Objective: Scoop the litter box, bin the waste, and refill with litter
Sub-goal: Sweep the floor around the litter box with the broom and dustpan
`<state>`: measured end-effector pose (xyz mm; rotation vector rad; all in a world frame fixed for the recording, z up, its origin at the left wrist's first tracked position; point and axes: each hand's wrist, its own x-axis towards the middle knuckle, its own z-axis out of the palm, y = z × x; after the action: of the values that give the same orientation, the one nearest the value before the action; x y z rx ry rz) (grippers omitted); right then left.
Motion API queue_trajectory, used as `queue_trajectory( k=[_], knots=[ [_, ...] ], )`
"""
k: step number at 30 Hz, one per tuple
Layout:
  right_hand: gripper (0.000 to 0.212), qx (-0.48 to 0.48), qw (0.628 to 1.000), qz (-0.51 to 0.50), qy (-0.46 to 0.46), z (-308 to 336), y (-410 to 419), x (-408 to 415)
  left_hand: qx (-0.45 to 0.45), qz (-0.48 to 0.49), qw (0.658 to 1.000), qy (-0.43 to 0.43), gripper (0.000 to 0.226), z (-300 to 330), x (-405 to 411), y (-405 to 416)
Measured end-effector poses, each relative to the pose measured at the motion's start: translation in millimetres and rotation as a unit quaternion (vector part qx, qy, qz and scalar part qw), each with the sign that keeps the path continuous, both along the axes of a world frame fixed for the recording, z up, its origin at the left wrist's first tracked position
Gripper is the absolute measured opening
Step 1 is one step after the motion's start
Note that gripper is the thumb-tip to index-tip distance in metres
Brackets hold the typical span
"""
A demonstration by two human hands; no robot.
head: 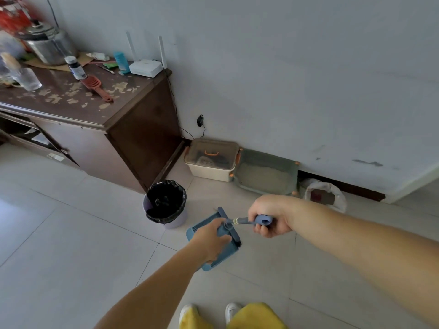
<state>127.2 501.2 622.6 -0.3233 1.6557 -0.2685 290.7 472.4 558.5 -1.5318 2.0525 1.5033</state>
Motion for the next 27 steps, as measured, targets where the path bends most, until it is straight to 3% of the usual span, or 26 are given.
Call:
queue_trajectory(
  k=[5, 10, 18, 23, 27],
  knots=[
    [0.014, 0.005, 0.998, 0.056, -0.039, -5, -10, 41, 0.011, -0.042, 0.999, -0.027, 0.055, -12, 19, 2],
    [0.015, -0.011, 0.994, 0.096, -0.041, -7, -19, 75, 0.051, -0.020, 0.998, -0.019, 0.026, -10, 42, -3],
    [0.023, -0.021, 0.986, 0.155, -0.053, -18, -42, 123, 0.103, 0.054, 0.993, -0.007, 0.027, -17, 82, -16],
    [0.021, -0.015, 0.982, 0.179, -0.057, -28, -63, 146, 0.076, 0.083, 0.994, -0.001, 0.016, -25, 110, -31],
    [0.035, -0.047, 0.994, 0.098, -0.025, -39, -85, 154, 0.009, 0.145, 0.988, 0.043, 0.033, -26, 143, -51]
  ],
)
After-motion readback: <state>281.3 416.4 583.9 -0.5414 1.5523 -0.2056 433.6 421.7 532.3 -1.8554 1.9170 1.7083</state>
